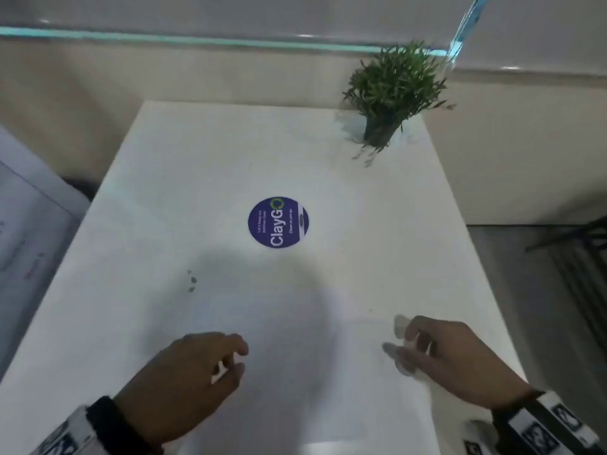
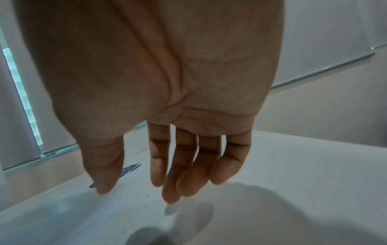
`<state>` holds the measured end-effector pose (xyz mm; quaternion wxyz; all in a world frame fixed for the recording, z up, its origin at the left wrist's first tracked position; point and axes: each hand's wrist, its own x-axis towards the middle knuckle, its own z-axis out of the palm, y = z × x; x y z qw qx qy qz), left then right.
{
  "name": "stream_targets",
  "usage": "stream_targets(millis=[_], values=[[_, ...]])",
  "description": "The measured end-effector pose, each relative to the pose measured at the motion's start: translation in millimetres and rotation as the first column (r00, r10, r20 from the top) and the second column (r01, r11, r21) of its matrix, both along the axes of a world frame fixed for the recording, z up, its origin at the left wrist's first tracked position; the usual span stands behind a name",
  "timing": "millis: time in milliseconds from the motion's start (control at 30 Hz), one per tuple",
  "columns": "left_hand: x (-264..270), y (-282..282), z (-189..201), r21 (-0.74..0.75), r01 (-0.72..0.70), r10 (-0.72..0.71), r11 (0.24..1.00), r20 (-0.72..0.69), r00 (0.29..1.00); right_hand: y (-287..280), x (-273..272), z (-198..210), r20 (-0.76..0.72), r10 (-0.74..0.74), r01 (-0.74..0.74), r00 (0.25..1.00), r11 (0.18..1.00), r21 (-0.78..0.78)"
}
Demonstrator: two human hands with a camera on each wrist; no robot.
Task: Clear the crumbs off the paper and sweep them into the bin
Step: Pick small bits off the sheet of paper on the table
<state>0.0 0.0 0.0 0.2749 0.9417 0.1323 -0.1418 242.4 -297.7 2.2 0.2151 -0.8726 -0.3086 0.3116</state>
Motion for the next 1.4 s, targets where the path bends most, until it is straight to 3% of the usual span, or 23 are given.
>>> stream_targets(millis=[133, 267, 367, 500, 700, 900, 1133, 1400], values=[[23, 5, 6, 0.002, 0.019, -0.019, 1.0, 0.085, 0.996, -7, 23, -15, 0.098, 0.045, -0.036, 0.994, 0.995, -0.09], [37, -1, 4, 0.015, 0.08, -0.081, 0.997, 0.072, 0.994, -22, 29, -30, 0.121, 0.109, -0.099, 0.987, 0.991, -0.085], [48, -8, -9, 0.104, 0.124, -0.123, 0.987, -0.01, 0.992, -26, 23, -33, 0.068, 0.179, -0.172, 0.982, 0.98, -0.095], [55, -21, -20, 0.288, 0.264, -0.207, 0.921, -0.213, 0.955, -25, 8, -45, 0.139, 0.303, -0.292, 0.943, 0.952, -0.094], [64, -38, -32, 0.419, 0.267, -0.175, 0.868, -0.246, 0.953, -17, -1, -43, 0.261, 0.369, -0.328, 0.892, 0.926, -0.188], [59, -48, -49, 0.444, 0.237, -0.128, 0.864, -0.261, 0.957, 34, -16, -27, 0.185, 0.385, -0.386, 0.904, 0.922, -0.031], [69, -39, -58, 0.476, 0.284, -0.15, 0.832, -0.3, 0.942, 95, -11, -43, 0.272, 0.314, -0.33, 0.91, 0.944, 0.016], [89, -20, -62, 0.385, 0.34, -0.2, 0.858, -0.359, 0.912, 119, 6, -55, 0.116, 0.324, -0.333, 0.939, 0.941, 0.067]])
